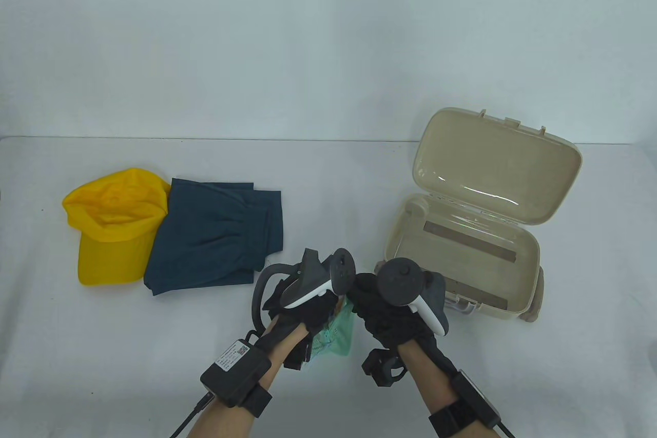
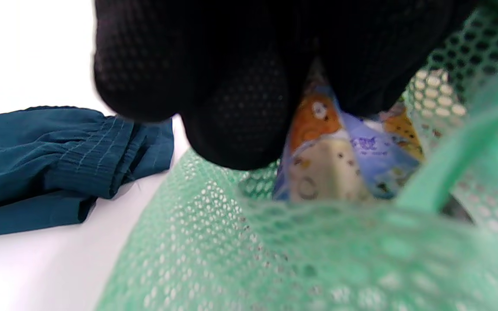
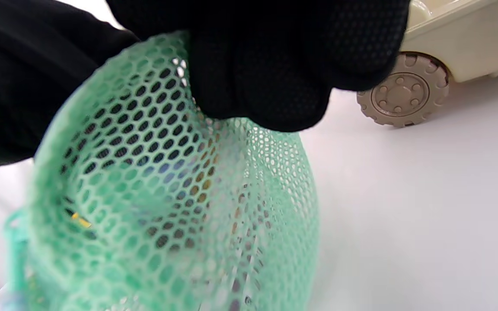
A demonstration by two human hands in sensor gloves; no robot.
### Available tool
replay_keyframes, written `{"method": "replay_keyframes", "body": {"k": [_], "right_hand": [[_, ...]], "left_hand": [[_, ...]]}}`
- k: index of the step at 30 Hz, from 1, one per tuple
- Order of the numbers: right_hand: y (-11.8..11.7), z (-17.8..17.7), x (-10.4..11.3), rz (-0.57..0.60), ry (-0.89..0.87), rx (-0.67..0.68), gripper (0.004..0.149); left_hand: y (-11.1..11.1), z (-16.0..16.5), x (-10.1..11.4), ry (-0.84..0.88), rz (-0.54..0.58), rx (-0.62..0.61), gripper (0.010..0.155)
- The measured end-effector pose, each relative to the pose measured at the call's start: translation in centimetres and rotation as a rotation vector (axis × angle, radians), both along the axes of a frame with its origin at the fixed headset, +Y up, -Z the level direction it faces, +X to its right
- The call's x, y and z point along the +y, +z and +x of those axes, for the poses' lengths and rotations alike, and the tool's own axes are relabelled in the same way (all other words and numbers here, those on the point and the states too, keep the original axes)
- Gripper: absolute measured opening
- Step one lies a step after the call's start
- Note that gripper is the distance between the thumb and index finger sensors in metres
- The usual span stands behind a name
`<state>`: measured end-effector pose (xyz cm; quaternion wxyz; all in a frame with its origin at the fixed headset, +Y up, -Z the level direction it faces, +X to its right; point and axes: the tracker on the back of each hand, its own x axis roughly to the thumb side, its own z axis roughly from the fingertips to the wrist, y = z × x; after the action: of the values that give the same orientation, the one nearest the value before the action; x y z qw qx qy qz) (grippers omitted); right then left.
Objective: Pack suitcase
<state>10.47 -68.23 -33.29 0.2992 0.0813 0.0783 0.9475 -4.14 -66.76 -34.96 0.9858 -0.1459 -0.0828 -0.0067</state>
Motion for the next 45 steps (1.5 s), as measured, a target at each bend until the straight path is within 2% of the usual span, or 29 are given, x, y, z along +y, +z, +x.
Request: {"method": "replay_keyframes", "body": {"k": [7, 11, 16, 18, 19, 23, 27, 30, 32, 35, 37, 45], "right_hand": [[0.1, -0.2, 0.0, 0.013, 0.020, 0.007, 0.044], [0.0, 0.0, 0.0, 0.008, 0.017, 0.002, 0.044], [0.0, 0.0, 0.0, 0.008, 0.014, 0.002, 0.044], [0.1, 0.1, 0.1, 0.012, 0.008, -0.003, 0.044], [0.1, 0.1, 0.1, 0.013, 0.006, -0.006, 0.044], [0.0, 0.3, 0.2, 0.010, 0.000, -0.014, 0.044], [0.0, 0.3, 0.2, 0.012, -0.003, -0.023, 0.044], [0.1, 0.3, 0.3, 0.013, -0.007, -0.029, 0.044], [0.1, 0.3, 0.3, 0.016, -0.007, -0.032, 0.044], [0.1, 0.3, 0.3, 0.017, -0.011, -0.035, 0.044], [0.2, 0.3, 0.3, 0.018, -0.010, -0.032, 0.044], [0.0, 0.5, 0.2, 0.018, -0.010, -0.031, 0.044]], "left_hand": [[-0.6, 0.8, -0.5, -0.016, -0.070, 0.008, 0.057], [-0.6, -0.1, -0.3, 0.106, -0.171, -0.032, 0.063], [0.1, -1.6, 0.7, 0.264, -0.259, -0.082, 0.065], [1.0, -2.3, 1.7, 0.288, -0.203, -0.086, 0.064], [1.7, -2.6, 2.3, 0.280, -0.138, -0.092, 0.063], [5.2, -2.5, 3.4, 0.154, 0.068, -0.189, 0.060], [9.5, -1.0, 2.2, -0.148, 0.321, -0.318, 0.065], [11.2, 0.0, 0.4, -0.279, 0.446, -0.313, 0.076], [11.5, 0.6, -0.8, -0.344, 0.475, -0.291, 0.081], [11.4, 1.1, -2.2, -0.399, 0.518, -0.292, 0.074], [11.2, 1.3, -3.0, -0.421, 0.488, -0.303, 0.068], [10.9, 0.8, -2.4, -0.325, 0.451, -0.328, 0.048]]}}
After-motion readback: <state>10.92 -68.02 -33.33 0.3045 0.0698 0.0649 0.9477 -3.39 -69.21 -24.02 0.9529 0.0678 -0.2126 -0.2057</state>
